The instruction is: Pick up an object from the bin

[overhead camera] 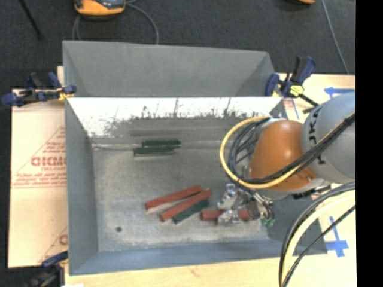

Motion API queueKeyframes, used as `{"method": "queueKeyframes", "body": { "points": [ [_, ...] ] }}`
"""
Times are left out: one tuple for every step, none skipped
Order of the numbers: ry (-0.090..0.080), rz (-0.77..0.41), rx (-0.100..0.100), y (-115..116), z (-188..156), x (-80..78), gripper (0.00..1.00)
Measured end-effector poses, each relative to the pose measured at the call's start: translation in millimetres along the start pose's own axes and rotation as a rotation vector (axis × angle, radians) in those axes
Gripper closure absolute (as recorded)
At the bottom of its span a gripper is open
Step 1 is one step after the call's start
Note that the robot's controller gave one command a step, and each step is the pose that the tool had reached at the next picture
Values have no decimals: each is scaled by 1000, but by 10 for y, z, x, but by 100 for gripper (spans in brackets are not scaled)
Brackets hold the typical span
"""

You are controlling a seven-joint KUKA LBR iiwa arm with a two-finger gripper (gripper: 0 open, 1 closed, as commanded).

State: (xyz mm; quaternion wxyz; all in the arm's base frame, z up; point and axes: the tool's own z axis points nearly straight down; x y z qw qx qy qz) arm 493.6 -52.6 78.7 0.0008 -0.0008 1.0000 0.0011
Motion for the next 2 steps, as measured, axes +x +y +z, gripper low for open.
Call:
{"method": "queueKeyframes", "body": {
  "points": [
    [0, -1, 0, 0, 0, 0, 100],
    [0, 20, 2, -40, -2037, -75, 100]
  ]
}}
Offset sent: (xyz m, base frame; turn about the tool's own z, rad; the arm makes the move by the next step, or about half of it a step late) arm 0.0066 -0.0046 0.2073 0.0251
